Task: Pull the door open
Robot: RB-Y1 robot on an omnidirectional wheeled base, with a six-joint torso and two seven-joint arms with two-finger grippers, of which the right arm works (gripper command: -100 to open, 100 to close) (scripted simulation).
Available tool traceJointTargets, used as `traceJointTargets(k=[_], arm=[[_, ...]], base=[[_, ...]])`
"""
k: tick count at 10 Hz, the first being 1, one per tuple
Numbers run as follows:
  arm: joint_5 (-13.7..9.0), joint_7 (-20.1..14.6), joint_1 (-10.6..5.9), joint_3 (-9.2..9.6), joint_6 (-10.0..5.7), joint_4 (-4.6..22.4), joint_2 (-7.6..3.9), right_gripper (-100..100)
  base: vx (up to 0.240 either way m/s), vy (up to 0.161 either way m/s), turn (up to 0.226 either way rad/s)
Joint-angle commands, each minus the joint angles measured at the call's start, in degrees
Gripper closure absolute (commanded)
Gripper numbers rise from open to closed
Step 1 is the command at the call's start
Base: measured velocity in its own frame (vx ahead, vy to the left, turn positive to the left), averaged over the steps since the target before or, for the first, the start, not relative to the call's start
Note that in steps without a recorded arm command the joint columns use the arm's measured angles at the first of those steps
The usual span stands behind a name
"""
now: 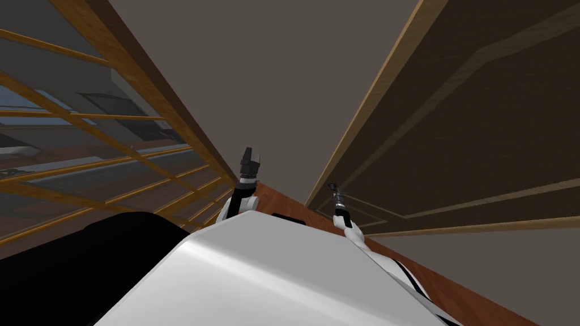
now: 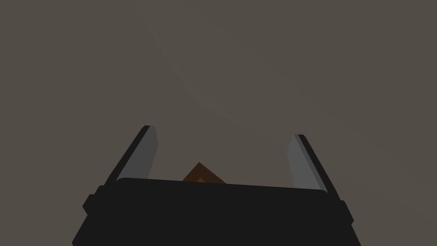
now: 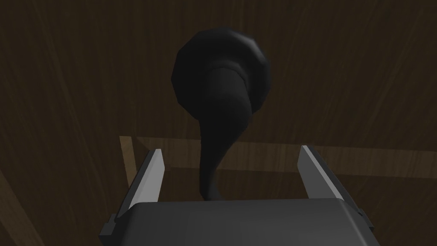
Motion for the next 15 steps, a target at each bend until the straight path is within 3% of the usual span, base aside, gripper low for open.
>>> traceJointTargets(k=[1,4,5,10,15], arm=[[-0.3,-1.0,0.67,-0.41,-0.97,0.7,-1.1,-100],[-0.3,-0.9,0.81,-0.41,-0.77,0.3,-1.05,-100],[-0.3,-0.9,0.81,-0.41,-0.77,0.3,-1.05,100],[-0.3,-0.9,0.81,-0.41,-0.77,0.3,-1.05,100],[1.2,-4.1,1.57,2.35,-1.68,-0.2,-2.47,100]], base=[[0.183,0.011,0.109],[0.066,-0.011,-0.009],[0.0,0.0,0.0],[-0.003,-0.001,0.0],[-0.173,-0.046,0.091]])
